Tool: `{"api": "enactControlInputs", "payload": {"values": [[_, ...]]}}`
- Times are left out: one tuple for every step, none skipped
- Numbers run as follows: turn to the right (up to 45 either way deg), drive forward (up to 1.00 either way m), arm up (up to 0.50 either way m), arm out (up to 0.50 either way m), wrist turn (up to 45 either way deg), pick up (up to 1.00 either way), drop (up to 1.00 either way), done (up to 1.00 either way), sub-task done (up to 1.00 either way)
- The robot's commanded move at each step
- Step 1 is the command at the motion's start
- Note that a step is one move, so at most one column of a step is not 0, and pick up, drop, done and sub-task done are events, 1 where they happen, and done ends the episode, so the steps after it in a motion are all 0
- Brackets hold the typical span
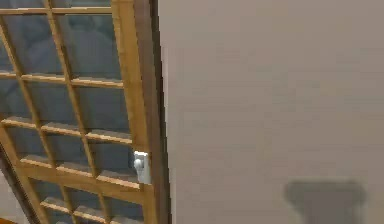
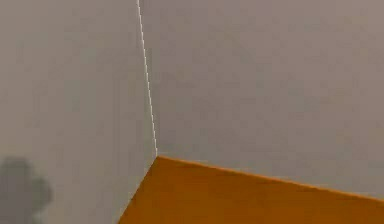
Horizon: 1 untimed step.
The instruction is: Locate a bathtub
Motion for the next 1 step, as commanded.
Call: {"api": "enactControlInputs", "payload": {"values": [[-45.0,0.0,0.0,0.0,0.0,0.0,0.0,0.0,0.0]]}}
